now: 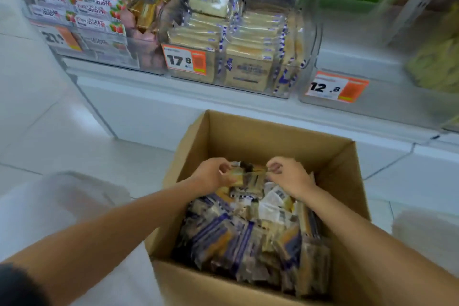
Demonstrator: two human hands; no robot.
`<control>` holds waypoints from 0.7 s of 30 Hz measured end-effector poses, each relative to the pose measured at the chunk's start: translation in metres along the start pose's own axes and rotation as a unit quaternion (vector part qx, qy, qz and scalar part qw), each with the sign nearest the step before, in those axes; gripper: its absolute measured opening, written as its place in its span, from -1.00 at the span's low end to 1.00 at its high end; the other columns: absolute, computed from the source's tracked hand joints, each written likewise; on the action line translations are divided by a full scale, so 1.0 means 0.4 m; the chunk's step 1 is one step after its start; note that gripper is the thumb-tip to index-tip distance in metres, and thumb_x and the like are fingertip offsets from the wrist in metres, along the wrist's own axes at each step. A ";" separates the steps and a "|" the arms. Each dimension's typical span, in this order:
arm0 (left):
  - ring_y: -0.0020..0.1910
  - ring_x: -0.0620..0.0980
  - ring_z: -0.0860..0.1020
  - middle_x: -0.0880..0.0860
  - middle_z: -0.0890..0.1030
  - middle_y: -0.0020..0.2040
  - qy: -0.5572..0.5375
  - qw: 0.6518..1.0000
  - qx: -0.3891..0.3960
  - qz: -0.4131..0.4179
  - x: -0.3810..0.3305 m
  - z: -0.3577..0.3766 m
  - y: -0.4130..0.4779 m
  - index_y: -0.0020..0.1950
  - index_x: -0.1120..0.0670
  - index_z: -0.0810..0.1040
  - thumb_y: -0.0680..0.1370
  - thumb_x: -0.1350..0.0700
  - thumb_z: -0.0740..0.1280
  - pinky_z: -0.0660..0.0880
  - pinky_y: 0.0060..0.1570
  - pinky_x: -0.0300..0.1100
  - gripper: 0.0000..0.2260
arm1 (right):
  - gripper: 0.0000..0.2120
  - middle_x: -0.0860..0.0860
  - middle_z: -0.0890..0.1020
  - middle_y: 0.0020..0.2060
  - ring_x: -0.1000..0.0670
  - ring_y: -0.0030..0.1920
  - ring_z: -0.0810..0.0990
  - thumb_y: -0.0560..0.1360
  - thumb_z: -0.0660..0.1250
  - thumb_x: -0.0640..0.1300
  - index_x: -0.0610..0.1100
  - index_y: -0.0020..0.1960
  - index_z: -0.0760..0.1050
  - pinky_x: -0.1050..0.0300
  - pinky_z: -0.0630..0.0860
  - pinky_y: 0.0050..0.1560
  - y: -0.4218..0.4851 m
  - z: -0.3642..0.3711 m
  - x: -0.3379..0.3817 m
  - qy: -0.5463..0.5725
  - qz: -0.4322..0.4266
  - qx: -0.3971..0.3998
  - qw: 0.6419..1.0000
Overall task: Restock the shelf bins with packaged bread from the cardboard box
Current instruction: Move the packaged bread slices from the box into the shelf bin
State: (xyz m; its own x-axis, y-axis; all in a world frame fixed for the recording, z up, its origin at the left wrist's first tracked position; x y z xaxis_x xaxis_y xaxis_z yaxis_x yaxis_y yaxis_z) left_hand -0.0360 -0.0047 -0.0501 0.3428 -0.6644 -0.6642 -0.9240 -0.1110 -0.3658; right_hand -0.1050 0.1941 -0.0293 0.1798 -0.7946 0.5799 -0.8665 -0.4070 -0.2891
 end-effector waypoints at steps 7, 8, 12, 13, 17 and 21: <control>0.03 -0.01 0.51 -0.09 0.49 0.00 0.176 0.968 0.179 0.018 0.130 0.198 0.008 0.31 0.12 0.52 0.54 0.13 0.42 0.47 0.09 -0.14 -0.66 | -0.76 0.01 0.58 0.11 -0.01 0.05 0.57 0.53 0.39 -0.10 -0.05 0.20 0.54 0.01 0.56 0.08 -0.042 0.110 -0.172 0.000 0.041 0.081 0.996; -0.07 0.02 0.52 0.03 0.52 0.02 0.154 0.969 0.193 0.017 0.133 0.217 0.010 0.25 0.17 0.52 0.58 0.19 0.37 0.53 -0.04 -0.10 -0.75 | -0.77 0.02 0.58 0.09 -0.02 0.01 0.57 0.54 0.39 -0.09 -0.05 0.19 0.54 -0.03 0.57 0.07 -0.045 0.119 -0.178 0.002 0.041 0.086 0.995; -0.08 -0.07 0.54 -0.06 0.60 -0.13 0.199 0.960 0.197 0.032 0.148 0.226 0.028 0.05 0.05 0.61 0.54 0.24 0.41 0.47 -0.08 -0.23 -0.86 | -0.77 0.04 0.56 0.05 0.01 -0.01 0.56 0.55 0.38 -0.08 -0.05 0.20 0.52 -0.01 0.56 0.07 -0.066 0.138 -0.182 0.005 0.035 0.110 0.993; 0.06 -0.10 0.54 -0.09 0.62 -0.02 0.183 0.963 0.198 0.014 0.138 0.220 0.029 -0.03 0.02 0.64 0.52 0.21 0.44 0.44 -0.01 -0.29 -0.90 | -0.77 0.04 0.56 0.05 0.01 -0.01 0.55 0.56 0.37 -0.09 -0.05 0.21 0.52 0.00 0.56 0.07 -0.072 0.141 -0.179 0.006 0.034 0.118 0.992; 0.15 -0.04 0.55 0.03 0.65 0.09 0.097 0.969 0.226 -0.011 0.125 0.185 0.023 -0.16 0.05 0.60 0.53 0.25 0.42 0.48 0.11 -0.21 -0.88 | -0.79 0.03 0.57 0.03 0.03 -0.06 0.56 0.55 0.38 -0.12 -0.04 0.18 0.53 0.01 0.56 0.05 -0.085 0.131 -0.143 0.038 0.024 0.110 0.993; -0.13 -0.12 0.55 -0.03 0.61 -0.14 0.033 0.985 0.166 0.028 0.060 0.106 0.042 -0.16 0.03 0.56 0.54 0.28 0.39 0.45 -0.06 -0.25 -0.84 | -0.73 0.06 0.58 0.07 0.05 0.06 0.56 0.54 0.38 -0.07 -0.05 0.23 0.54 0.07 0.56 0.08 -0.088 0.096 -0.109 0.097 0.029 0.087 0.991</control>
State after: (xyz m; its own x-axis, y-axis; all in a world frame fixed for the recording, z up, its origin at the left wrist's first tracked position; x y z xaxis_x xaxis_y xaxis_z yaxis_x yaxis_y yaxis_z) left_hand -0.0362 0.0086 -0.0998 0.2715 -0.7102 -0.6496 -0.8311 0.1674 -0.5303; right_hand -0.0643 0.2257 -0.0737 0.0232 -0.7242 0.6892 -0.7758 -0.4478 -0.4445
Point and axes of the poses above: each hand's wrist, its own y-axis towards the middle knuckle, its own z-axis out of the palm, x = y × z, the point moved 6 cm from there along y, towards the middle knuckle
